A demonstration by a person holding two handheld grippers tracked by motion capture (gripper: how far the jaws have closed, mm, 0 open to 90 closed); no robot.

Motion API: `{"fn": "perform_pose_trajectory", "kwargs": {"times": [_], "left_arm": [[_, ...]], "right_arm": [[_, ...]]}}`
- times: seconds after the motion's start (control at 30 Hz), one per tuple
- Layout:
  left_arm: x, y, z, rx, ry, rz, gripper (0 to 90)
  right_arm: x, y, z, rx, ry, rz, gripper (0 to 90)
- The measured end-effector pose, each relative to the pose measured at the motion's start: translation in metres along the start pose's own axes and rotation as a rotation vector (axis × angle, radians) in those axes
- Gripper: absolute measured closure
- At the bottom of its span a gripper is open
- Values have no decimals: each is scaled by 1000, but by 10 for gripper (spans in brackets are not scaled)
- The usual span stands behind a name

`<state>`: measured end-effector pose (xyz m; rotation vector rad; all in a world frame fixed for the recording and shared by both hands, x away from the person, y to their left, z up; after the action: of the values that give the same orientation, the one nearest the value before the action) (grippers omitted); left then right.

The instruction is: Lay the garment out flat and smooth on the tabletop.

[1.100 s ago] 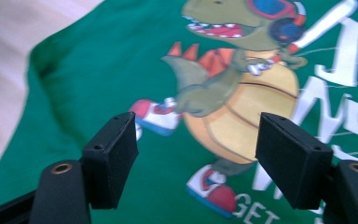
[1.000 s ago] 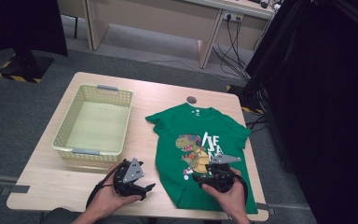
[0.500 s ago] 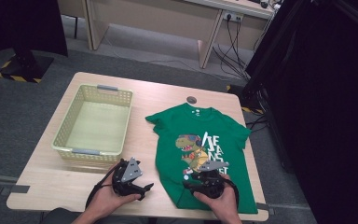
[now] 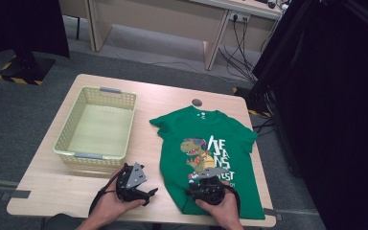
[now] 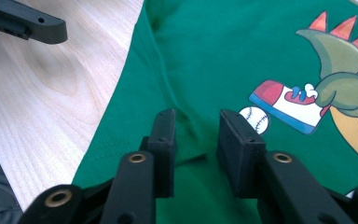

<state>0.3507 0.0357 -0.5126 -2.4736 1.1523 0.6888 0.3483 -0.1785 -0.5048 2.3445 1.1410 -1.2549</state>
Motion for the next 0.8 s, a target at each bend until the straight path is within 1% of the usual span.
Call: {"fn": "perform_pose_trajectory", "kwargs": {"times": [0.1, 0.17, 0.27, 0.3, 0.47, 0.6, 0.8], "left_arm": [[0, -1, 0, -3, -3, 1, 105], [0, -1, 0, -6, -4, 1, 105], [0, -1, 0, -5, -4, 2, 105], [0, -1, 0, -5, -4, 1, 105], [0, -1, 0, -11, -4, 1, 105], [0, -2, 0, -16, -4, -1, 106], [-1, -2, 0, -23, 5, 10, 106]], "right_arm": [[1, 0, 1, 13, 1, -19, 736], [1, -1, 0, 20, 4, -30, 786], [1, -1, 0, 21, 12, -35, 869], [0, -1, 0, 20, 13, -34, 878], [-6, -5, -3, 9, 38, -48, 883], [-10, -11, -6, 5, 60, -85, 885], [-10, -28, -11, -46, 68, -136, 886]]}}
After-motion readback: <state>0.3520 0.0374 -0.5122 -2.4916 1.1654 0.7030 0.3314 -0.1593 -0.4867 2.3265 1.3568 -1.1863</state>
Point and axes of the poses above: each handheld gripper's, and its own axes: x roughly forward along the jaws, z roughly out of its underside, y roughly to its right, the point moved 6 cm from there along x, roughly forward along the jaws
